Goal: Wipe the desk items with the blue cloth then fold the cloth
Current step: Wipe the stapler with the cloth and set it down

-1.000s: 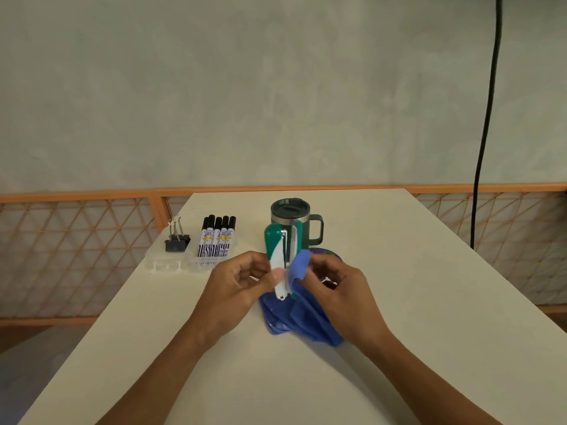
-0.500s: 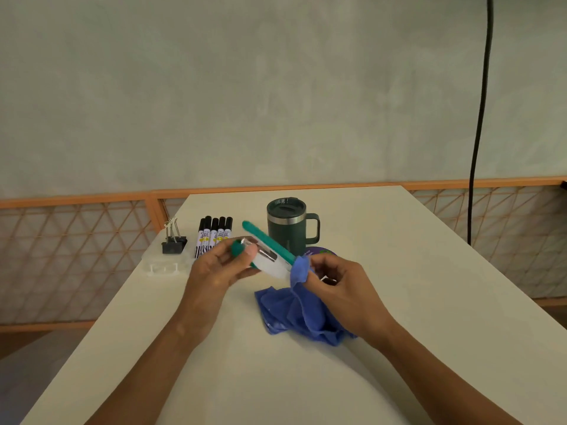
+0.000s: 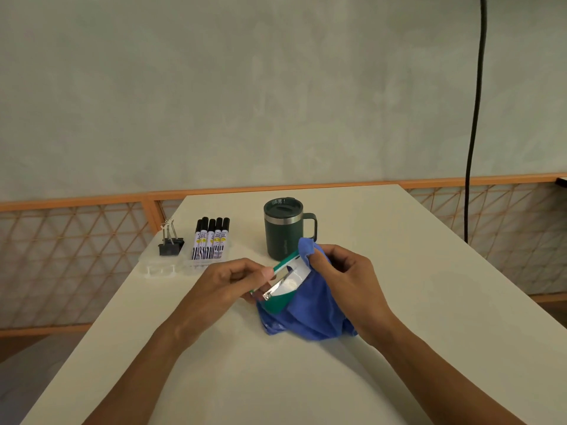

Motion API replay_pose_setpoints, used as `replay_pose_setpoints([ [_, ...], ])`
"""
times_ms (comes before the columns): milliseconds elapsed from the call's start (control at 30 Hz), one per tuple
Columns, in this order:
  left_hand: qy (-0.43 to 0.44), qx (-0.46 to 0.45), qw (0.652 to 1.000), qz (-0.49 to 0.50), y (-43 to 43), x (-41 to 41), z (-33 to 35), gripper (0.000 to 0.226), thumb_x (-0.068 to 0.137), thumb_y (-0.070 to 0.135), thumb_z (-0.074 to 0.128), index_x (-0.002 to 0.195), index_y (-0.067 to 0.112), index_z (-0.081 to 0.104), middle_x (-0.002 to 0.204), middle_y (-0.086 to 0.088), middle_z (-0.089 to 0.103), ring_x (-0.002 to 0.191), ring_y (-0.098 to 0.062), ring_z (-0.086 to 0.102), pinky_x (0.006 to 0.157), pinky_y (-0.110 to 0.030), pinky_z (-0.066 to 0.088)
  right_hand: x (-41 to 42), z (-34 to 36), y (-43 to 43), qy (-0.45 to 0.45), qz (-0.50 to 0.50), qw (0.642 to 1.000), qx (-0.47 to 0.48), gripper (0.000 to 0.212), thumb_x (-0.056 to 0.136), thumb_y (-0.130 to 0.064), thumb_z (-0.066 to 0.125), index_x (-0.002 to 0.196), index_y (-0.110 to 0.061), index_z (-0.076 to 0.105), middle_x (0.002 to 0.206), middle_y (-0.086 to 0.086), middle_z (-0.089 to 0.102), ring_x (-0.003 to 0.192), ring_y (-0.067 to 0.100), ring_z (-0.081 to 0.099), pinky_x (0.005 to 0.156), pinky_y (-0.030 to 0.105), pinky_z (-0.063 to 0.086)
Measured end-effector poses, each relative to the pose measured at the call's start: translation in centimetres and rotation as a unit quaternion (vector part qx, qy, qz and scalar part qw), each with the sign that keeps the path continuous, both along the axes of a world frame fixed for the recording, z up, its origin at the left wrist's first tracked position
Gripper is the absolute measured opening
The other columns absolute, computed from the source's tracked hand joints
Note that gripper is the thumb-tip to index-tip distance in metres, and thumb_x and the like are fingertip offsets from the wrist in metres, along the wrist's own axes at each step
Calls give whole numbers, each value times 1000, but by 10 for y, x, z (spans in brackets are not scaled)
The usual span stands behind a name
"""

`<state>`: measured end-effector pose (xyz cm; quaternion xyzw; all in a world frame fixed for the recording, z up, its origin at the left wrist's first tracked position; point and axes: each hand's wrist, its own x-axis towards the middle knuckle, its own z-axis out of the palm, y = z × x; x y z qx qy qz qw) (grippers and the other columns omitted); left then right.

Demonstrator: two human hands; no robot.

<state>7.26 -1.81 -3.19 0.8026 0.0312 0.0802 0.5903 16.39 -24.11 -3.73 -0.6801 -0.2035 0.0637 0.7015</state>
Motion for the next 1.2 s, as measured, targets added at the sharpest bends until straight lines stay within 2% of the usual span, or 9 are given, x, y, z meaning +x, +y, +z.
replay_pose_setpoints([
  [100,1,35,999,-19,-1,-1,0,26,96,43,70,108,26,84,108,3,82,107,-13,74,84,-29,60,-2,1,2,0,-3,1000,2,29,87,-55,71,101,-32,81,96,-12,80,93,10,75,82,31,64],
  [233,2,41,998,-52,-2,0,-6,24,98,31,74,117,18,81,110,-4,81,105,-23,77,92,-30,61,-4,1,6,6,-32,999,18,42,75,-65,72,97,-30,80,91,-11,80,89,13,76,82,37,65],
  [400,-10,8,1000,-24,-7,5,-12,30,96,33,71,118,13,77,110,-9,80,105,-28,77,94,-33,62,-6,-6,12,7,-52,998,37,20,95,-48,73,99,-29,80,96,-12,79,91,12,76,81,34,63],
  [533,-37,-27,999,25,-11,5,-9,22,95,27,71,113,15,76,103,-3,82,96,-18,77,81,-21,60,-5,-13,14,-45,-47,998,-17,20,93,-52,76,103,-35,78,109,-21,73,103,5,71,82,24,59],
  [633,-36,-34,999,15,-12,6,-10,30,93,32,71,117,13,76,107,-6,81,101,-24,77,83,-27,63,-3,-12,13,-77,-61,995,-31,23,90,-54,77,103,-35,78,111,-21,70,105,3,69,80,18,54],
  [767,-43,-30,998,16,-13,6,-9,34,92,34,70,117,12,76,108,-6,81,101,-25,77,82,-24,61,4,-6,5,-80,-89,993,-8,19,87,-54,78,96,-38,82,107,-25,69,101,4,68,78,24,59],
  [867,-48,-45,997,34,-11,6,-9,32,94,34,68,117,14,75,109,-5,81,103,-25,78,83,-28,64,1,-11,7,-79,-65,995,-15,11,87,-46,83,88,-36,85,106,-19,70,99,8,69,78,27,58],
  [1033,-46,-23,998,28,-10,5,-9,31,94,36,68,115,16,75,109,-2,81,106,-20,76,85,-26,62,-1,-11,14,-70,-39,996,-42,10,85,-46,86,88,-37,85,108,-21,69,103,2,65,76,23,57],
  [1200,-68,-55,994,68,-17,9,-15,36,94,38,67,120,14,74,110,-1,81,104,-21,77,84,-22,61,0,-17,17,-88,-34,991,-95,27,85,-57,81,91,-31,82,104,-17,70,99,8,66,79,27,56],
])
